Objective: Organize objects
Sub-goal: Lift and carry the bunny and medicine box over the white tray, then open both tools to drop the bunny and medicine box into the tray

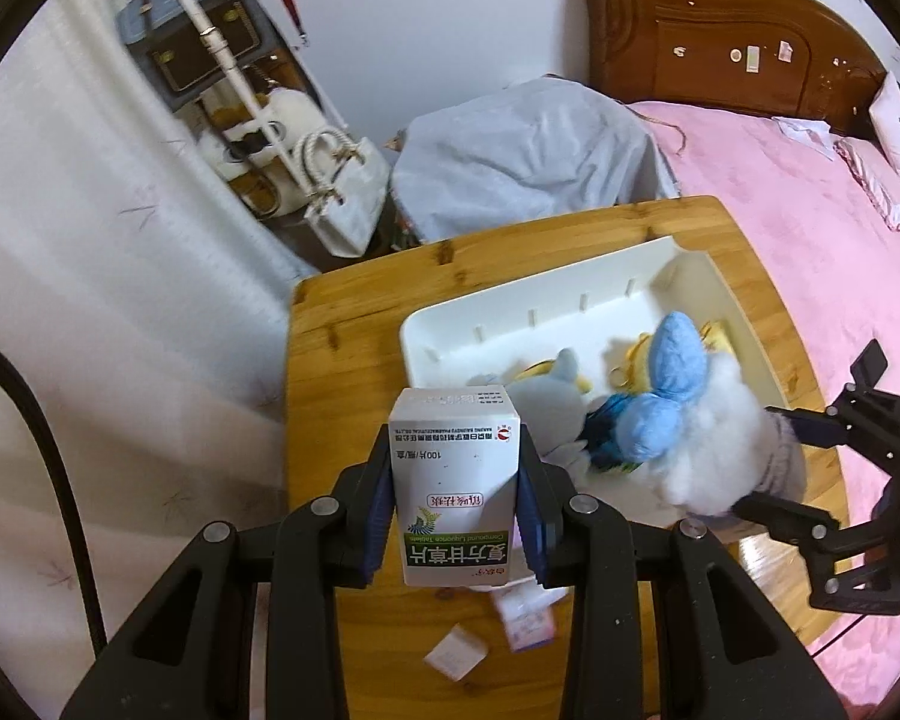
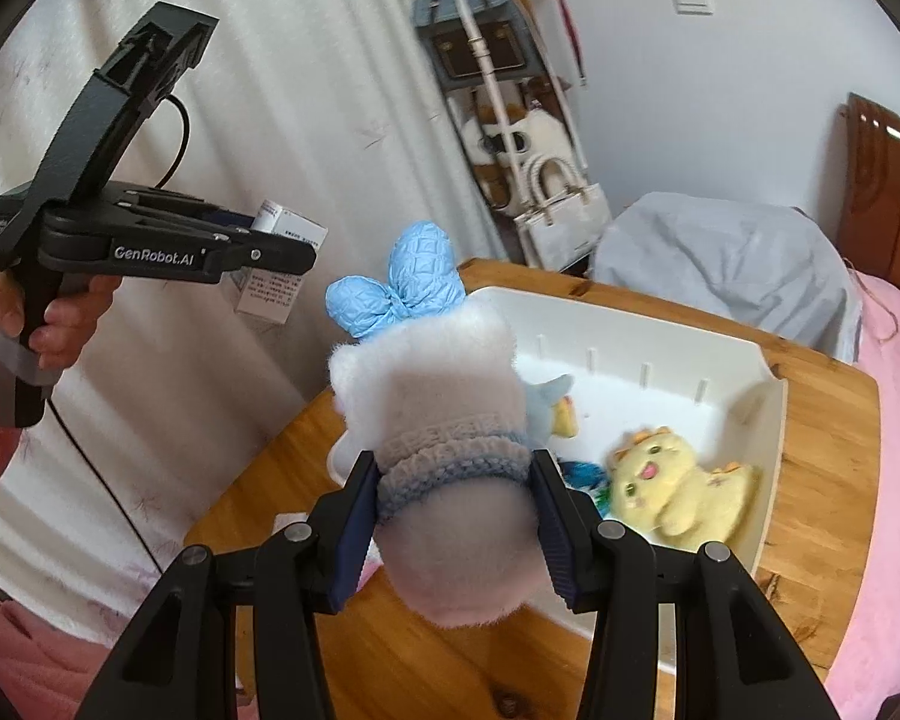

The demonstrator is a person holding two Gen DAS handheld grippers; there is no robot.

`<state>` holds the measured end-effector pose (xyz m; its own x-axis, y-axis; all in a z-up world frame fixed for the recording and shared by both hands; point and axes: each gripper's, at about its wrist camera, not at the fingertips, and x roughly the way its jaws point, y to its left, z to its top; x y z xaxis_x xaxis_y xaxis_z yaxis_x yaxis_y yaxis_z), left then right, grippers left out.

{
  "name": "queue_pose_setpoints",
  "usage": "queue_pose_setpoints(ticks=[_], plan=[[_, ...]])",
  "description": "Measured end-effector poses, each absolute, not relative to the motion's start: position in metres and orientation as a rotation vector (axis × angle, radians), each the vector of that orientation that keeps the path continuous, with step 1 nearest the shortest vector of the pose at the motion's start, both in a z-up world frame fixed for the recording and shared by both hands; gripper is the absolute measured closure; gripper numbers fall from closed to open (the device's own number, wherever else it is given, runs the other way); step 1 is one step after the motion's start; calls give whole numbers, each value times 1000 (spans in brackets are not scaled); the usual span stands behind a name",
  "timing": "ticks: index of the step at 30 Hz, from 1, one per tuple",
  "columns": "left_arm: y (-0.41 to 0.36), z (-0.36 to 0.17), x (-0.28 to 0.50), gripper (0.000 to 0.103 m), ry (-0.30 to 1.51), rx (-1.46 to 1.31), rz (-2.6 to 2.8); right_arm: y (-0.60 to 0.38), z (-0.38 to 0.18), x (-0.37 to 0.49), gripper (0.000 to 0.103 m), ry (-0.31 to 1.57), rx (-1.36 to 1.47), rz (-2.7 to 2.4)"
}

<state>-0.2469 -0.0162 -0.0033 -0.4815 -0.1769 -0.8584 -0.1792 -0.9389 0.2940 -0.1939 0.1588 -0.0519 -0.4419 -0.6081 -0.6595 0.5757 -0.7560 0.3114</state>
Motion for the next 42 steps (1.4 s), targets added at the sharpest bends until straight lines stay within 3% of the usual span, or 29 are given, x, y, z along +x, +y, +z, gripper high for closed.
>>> queue_pose_setpoints(ticks=[20,31,33,37,40,42], plan=[[40,-66,-307,64,458,-1701,2511,207,-96,-235,53,-211,1080,-2300],[51,-67,-306,63,470,-1682,2486,209,-103,-239,52,-212,1092,-2332],[50,-64,-305,58,461,-1680,2490,210,-102,-239,52,-222,1085,-2340],[49,-61,-303,36,451,-1678,2510,211,-97,-237,52,-244,1062,-2362],[47,-58,-301,32,433,-1680,2518,209,-95,-235,51,-221,1074,-2363],[45,-56,-300,29,424,-1684,2526,207,-93,-233,43,-207,1071,-2367]])
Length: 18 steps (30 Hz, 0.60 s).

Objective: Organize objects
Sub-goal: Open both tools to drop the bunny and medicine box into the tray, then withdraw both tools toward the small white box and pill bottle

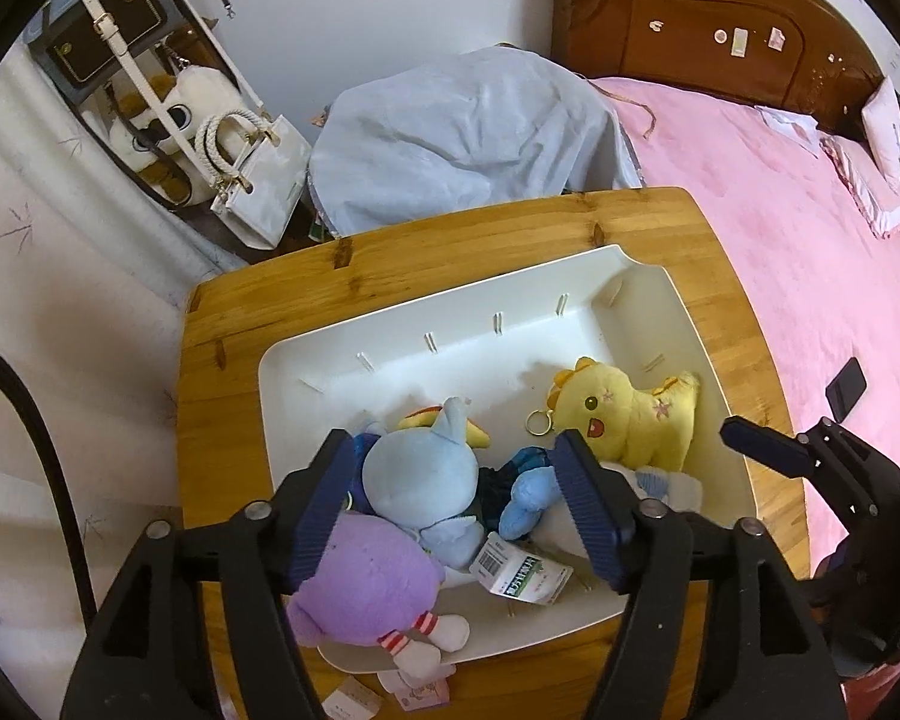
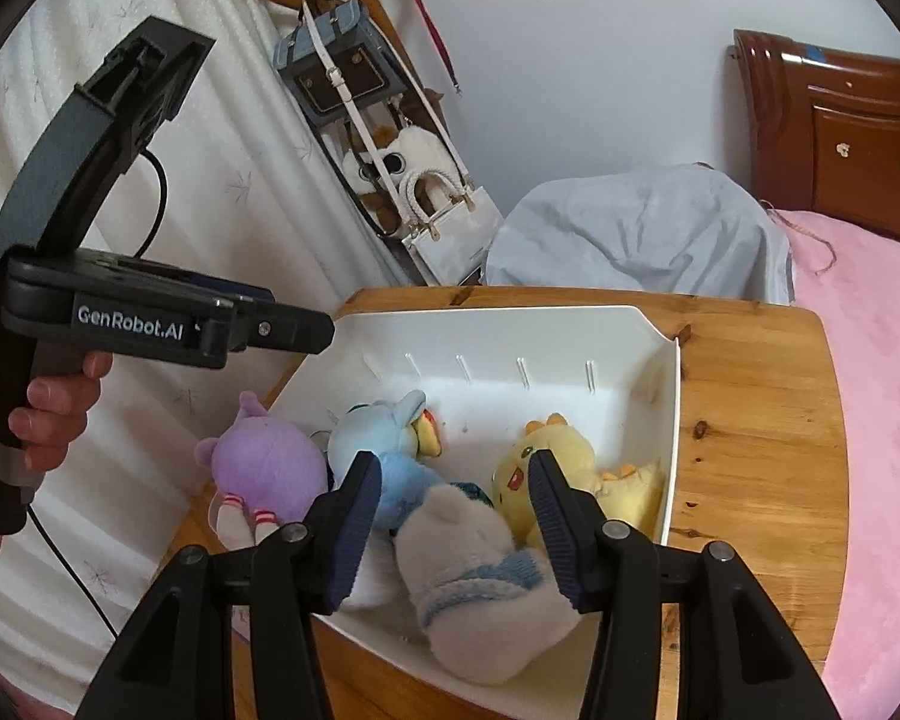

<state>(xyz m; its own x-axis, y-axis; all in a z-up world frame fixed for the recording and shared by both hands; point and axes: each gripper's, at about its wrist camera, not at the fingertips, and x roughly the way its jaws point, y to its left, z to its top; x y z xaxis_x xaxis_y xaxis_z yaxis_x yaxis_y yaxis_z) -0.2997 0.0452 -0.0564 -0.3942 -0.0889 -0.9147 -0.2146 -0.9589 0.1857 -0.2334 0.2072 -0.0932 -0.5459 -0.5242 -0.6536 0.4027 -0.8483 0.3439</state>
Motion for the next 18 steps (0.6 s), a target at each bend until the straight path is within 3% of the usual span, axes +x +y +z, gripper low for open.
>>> queue_pose_setpoints(ticks=[8,18], plan=[[41,-44,-290,29,408,-1661,2559,206,-76,-221,29,-200,1005,-2394],[31,-20,-266,29,387,-1626,2614,196,-53,-202,22,-151,964,-2388]])
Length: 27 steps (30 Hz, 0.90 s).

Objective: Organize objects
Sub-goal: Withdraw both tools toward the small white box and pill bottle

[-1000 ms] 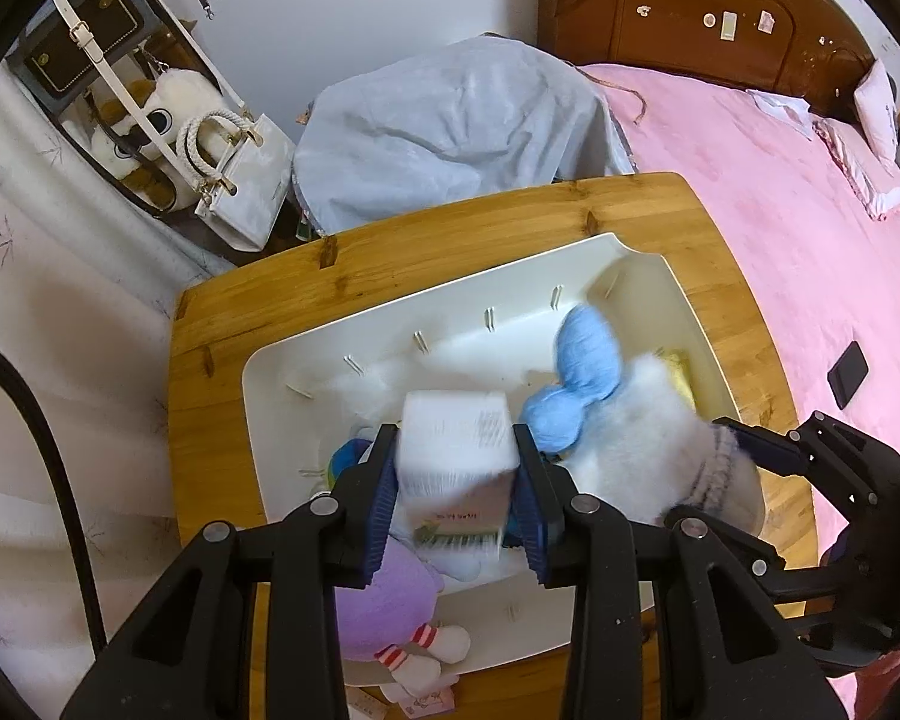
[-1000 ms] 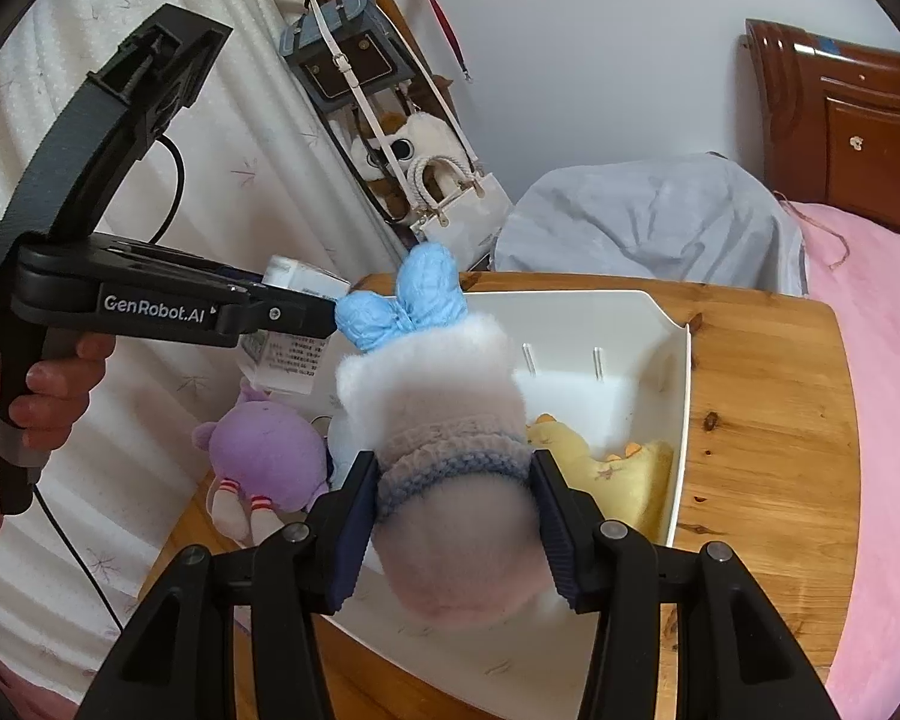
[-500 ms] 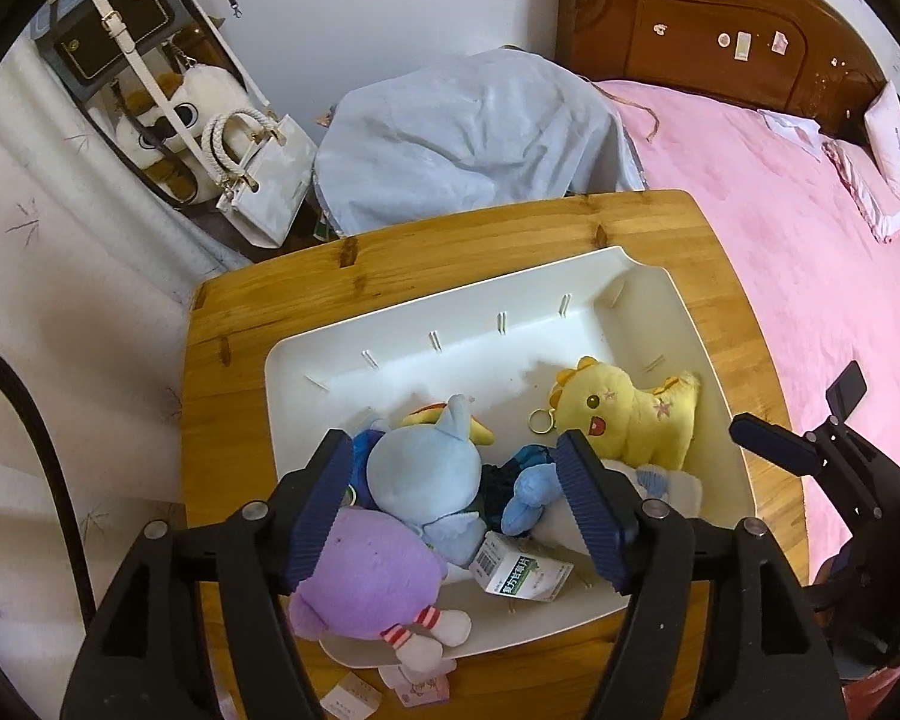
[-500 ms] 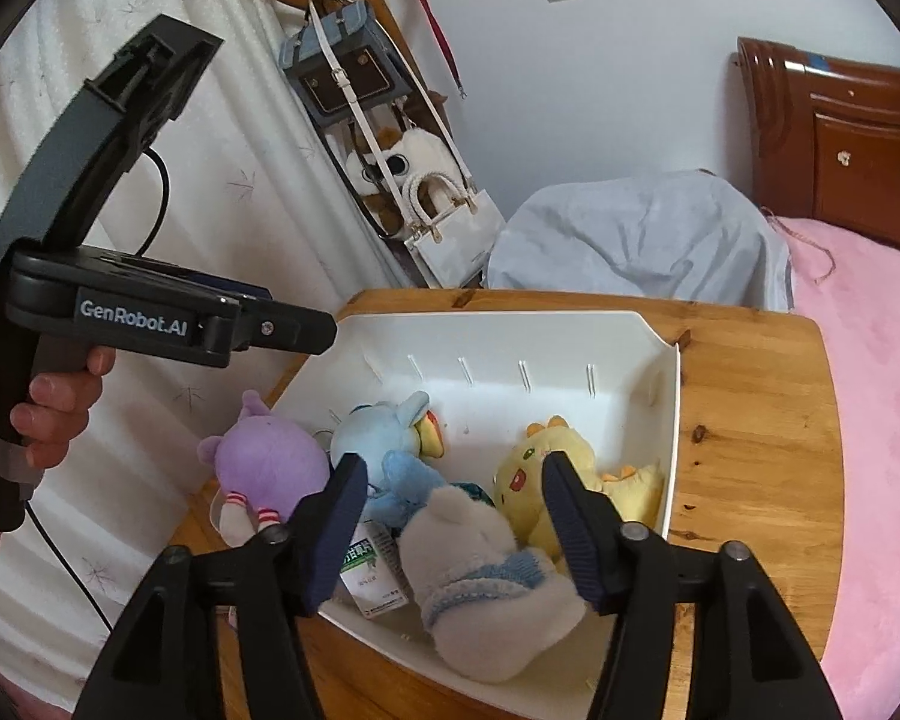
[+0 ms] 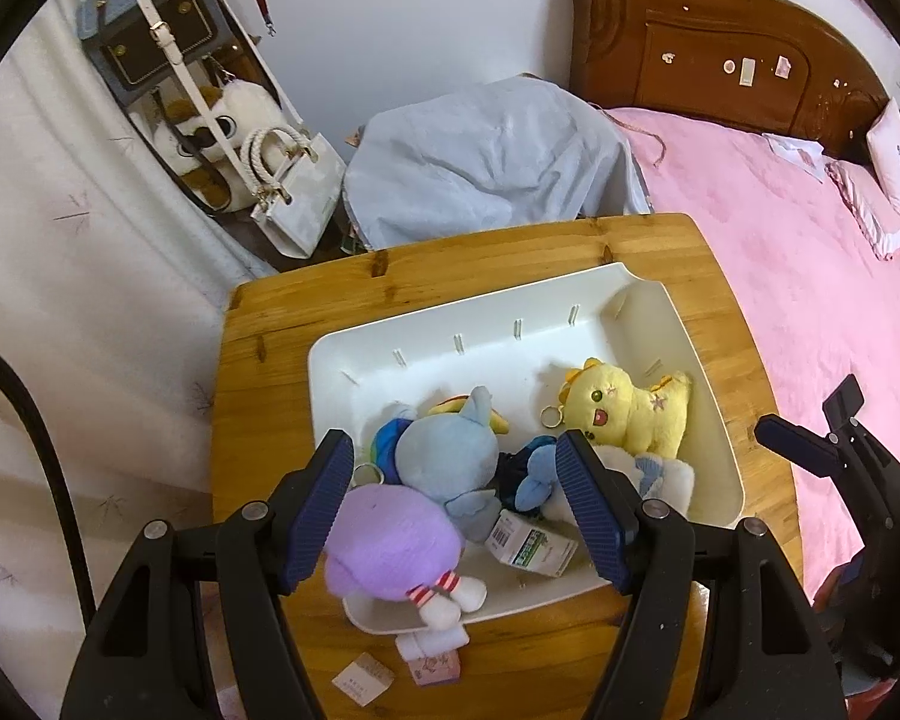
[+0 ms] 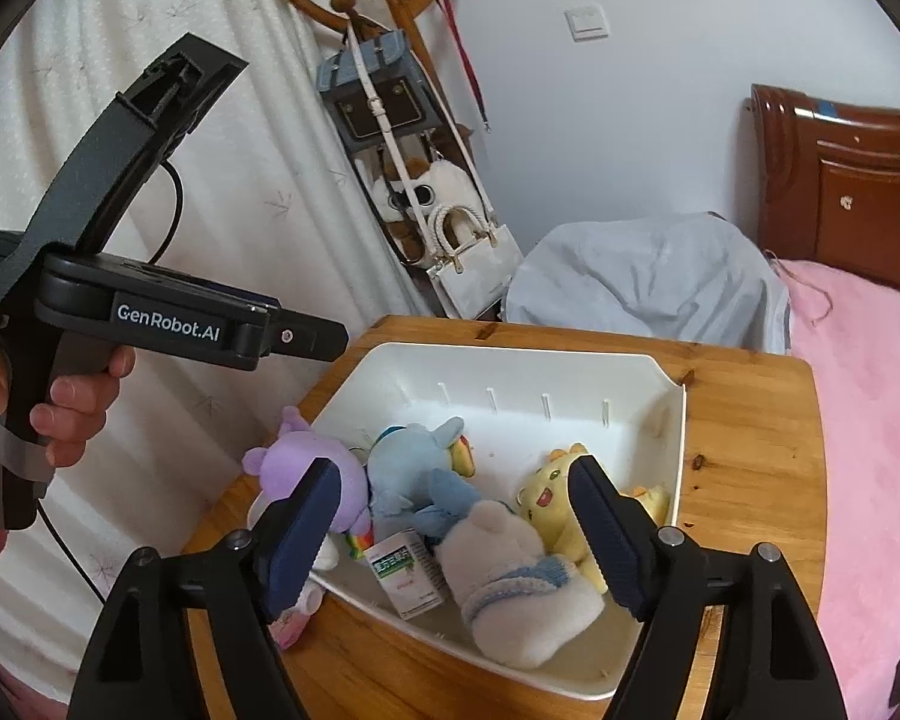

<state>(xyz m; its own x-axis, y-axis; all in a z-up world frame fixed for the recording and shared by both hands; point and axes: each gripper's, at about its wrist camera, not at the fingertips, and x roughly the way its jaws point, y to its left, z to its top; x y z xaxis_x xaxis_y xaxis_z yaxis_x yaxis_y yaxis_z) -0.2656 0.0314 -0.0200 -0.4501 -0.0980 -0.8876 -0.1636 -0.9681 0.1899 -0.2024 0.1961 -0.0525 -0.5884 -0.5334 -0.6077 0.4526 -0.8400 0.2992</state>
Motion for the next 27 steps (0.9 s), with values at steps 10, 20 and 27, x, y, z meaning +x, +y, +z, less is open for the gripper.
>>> queue_pose_setpoints(ticks=[10,20,27], plan=[[-1,11,-225,29,313,-1607,2717,173,-26,-176,22,-95,969,-2355],[-62,16,-176,29,151,-1667,2850,143,-12,-151,22,-121,996,-2296],[-96,2,-145,29,75,-1754,2866,115,-21,-132,22,-146,1056,-2232]])
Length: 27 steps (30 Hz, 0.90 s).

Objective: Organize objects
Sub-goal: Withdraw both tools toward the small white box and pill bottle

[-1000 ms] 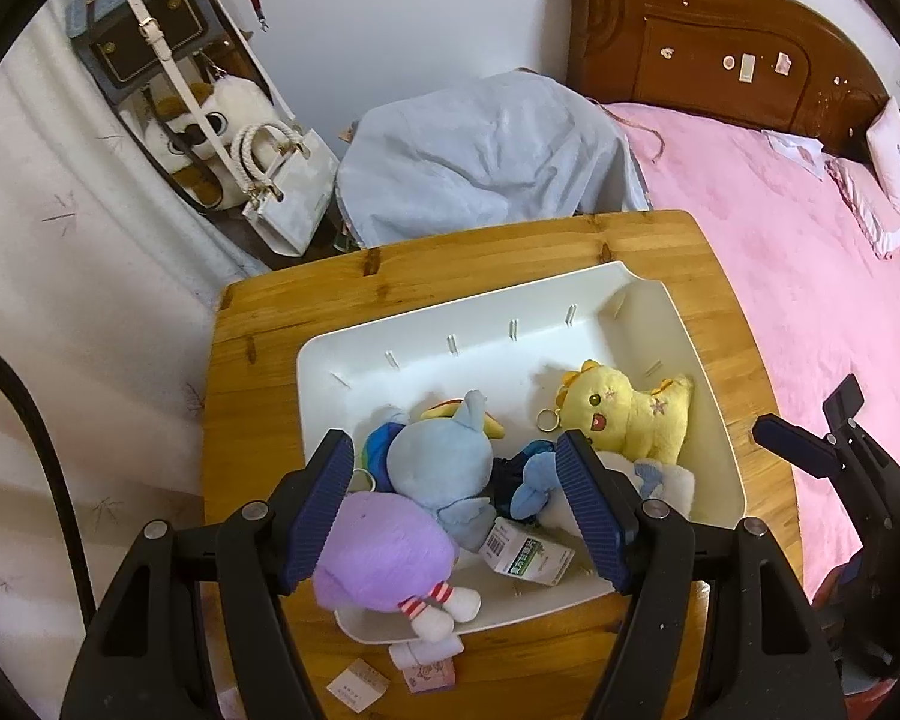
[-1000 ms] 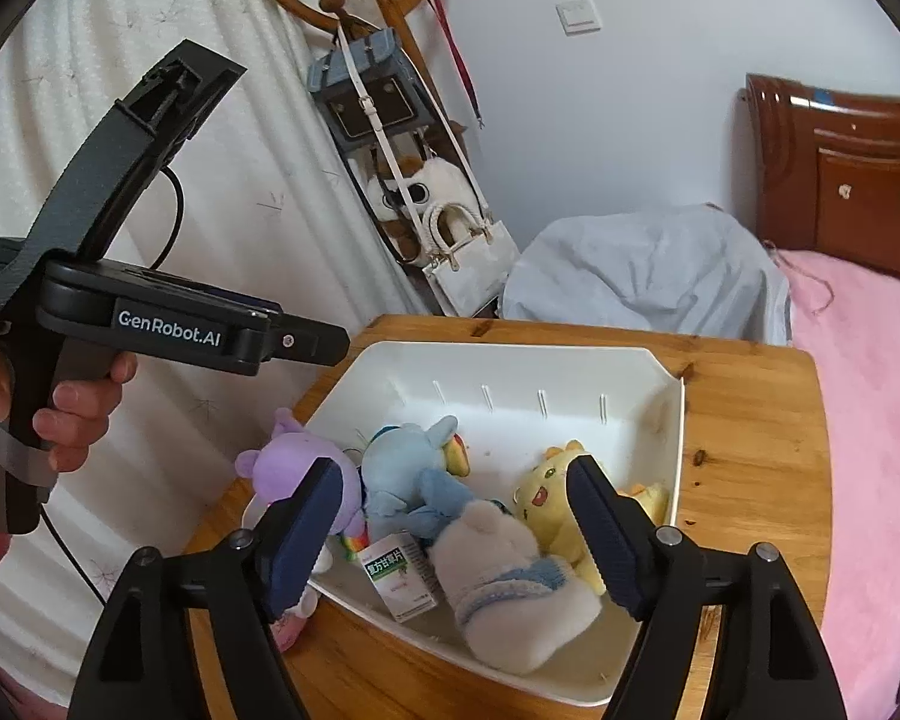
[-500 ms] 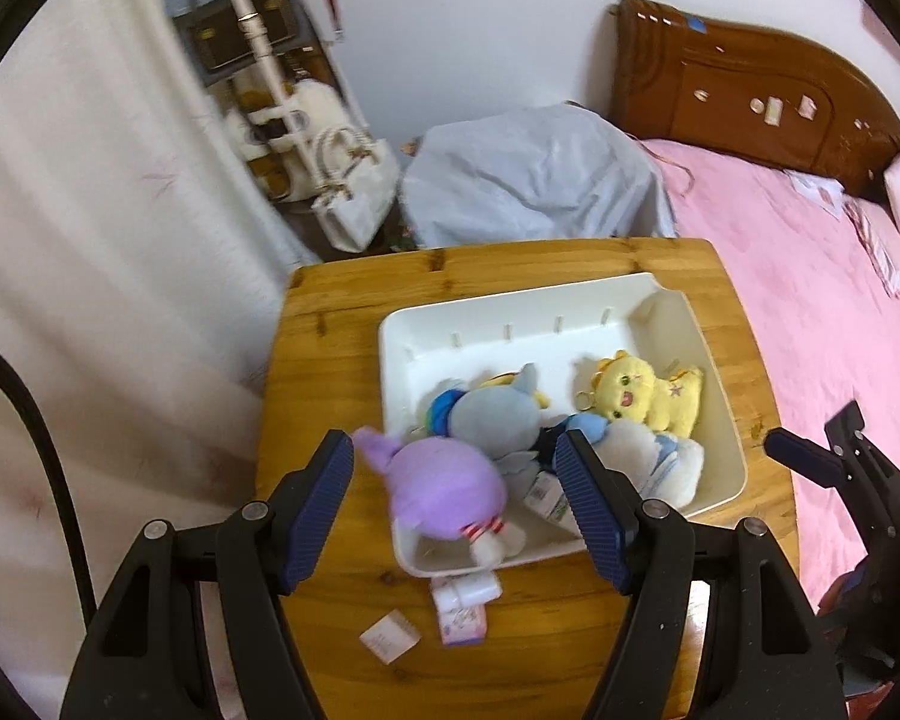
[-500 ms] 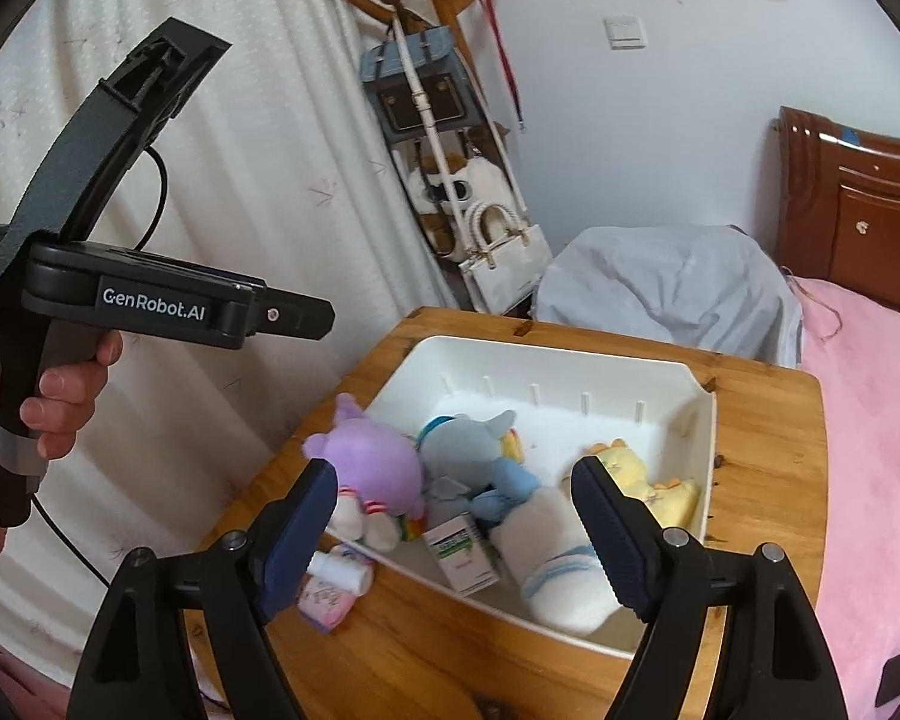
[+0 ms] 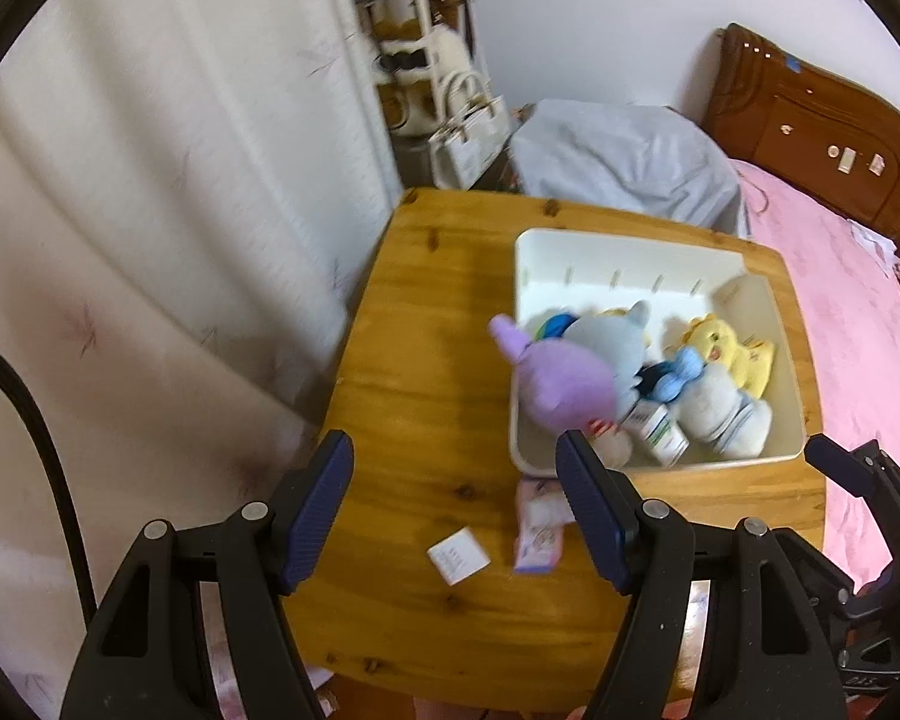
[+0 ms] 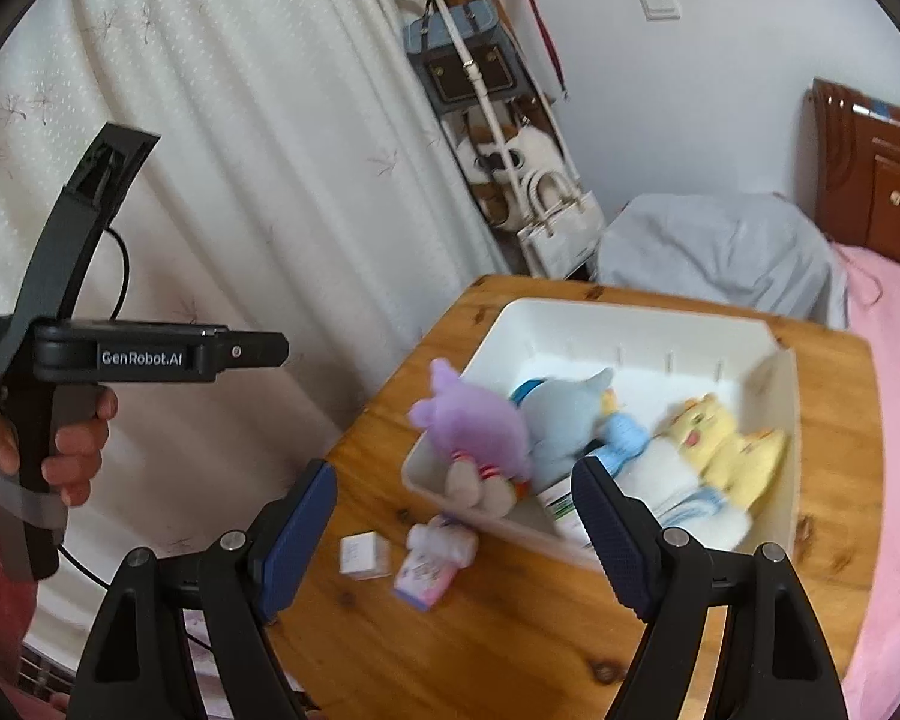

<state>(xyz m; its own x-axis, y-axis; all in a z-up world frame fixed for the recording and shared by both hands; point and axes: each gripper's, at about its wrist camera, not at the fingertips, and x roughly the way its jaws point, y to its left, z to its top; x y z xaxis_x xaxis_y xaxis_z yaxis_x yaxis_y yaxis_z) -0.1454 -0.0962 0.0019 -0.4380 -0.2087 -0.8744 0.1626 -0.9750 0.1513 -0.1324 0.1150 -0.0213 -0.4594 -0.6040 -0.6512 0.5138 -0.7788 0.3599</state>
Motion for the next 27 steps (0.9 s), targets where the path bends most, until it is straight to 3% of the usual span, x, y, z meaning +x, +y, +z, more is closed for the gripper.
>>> queue_pose_setpoints(ticks=[19,27], plan=[[-153,-61,-130,29,6,1771,-2376,37,-62,-103,22,-45,1149,-2322],[-179,-103,-134,29,230,1881,-2308,22,-87,-101,22,-107,1186,-2479]])
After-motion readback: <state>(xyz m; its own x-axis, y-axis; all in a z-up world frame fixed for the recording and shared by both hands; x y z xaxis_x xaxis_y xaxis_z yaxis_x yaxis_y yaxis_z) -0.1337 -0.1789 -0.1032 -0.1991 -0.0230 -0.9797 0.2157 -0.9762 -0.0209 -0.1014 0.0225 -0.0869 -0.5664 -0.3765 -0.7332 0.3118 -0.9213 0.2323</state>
